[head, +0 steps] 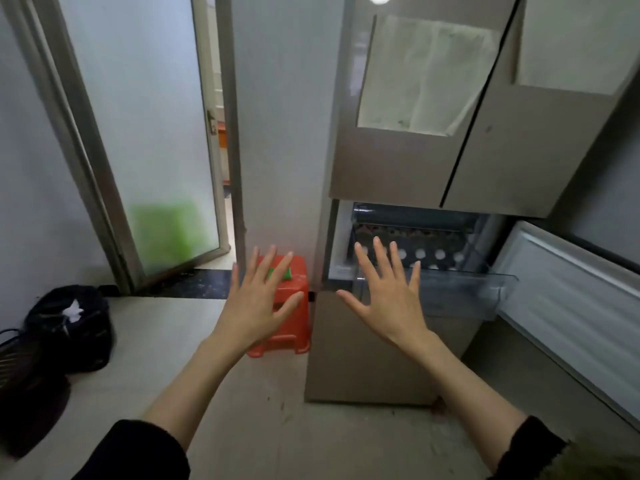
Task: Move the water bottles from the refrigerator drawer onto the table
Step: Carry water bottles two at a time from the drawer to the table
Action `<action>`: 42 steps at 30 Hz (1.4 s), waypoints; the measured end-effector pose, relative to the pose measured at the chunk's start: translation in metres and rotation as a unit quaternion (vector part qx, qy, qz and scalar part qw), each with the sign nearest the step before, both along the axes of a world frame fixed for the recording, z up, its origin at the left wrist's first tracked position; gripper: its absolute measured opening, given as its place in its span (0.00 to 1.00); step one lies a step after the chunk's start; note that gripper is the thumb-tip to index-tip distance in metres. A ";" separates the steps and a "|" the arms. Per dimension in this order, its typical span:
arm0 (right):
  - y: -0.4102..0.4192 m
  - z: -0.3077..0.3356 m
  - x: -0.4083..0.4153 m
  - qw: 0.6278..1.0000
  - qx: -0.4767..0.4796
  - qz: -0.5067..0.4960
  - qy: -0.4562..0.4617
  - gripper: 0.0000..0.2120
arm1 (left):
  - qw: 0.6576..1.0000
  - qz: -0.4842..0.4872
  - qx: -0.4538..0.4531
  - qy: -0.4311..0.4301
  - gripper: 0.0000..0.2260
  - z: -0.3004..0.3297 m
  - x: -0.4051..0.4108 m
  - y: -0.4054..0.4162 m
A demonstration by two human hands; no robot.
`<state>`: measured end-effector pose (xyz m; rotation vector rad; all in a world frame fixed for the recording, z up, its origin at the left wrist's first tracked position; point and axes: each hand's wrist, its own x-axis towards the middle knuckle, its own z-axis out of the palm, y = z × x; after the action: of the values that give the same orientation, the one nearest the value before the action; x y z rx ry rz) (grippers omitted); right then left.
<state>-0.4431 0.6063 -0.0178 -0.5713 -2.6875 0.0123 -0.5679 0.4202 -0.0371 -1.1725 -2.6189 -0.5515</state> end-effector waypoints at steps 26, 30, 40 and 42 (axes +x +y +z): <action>0.300 -0.083 -0.106 0.981 -0.162 -0.015 -0.108 0.31 | 0.982 -0.078 0.022 -0.169 0.26 -0.082 -0.103 0.333; 0.318 -0.104 -0.136 0.964 -0.252 0.012 -0.084 0.29 | 0.964 -0.075 0.050 -0.249 0.24 -0.091 -0.114 0.368; 0.372 -0.143 -0.205 0.854 -0.510 -0.083 -0.059 0.11 | 0.942 0.041 0.021 -0.332 0.17 -0.119 -0.159 0.448; 0.380 -0.146 -0.217 0.826 -0.551 -0.097 -0.078 0.11 | 0.942 0.061 0.000 -0.331 0.21 -0.124 -0.167 0.459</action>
<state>-0.6600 0.9866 -0.1640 -1.1785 -2.5063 1.5864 -0.7347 0.8796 -0.1611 -0.9239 -3.2044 -1.0736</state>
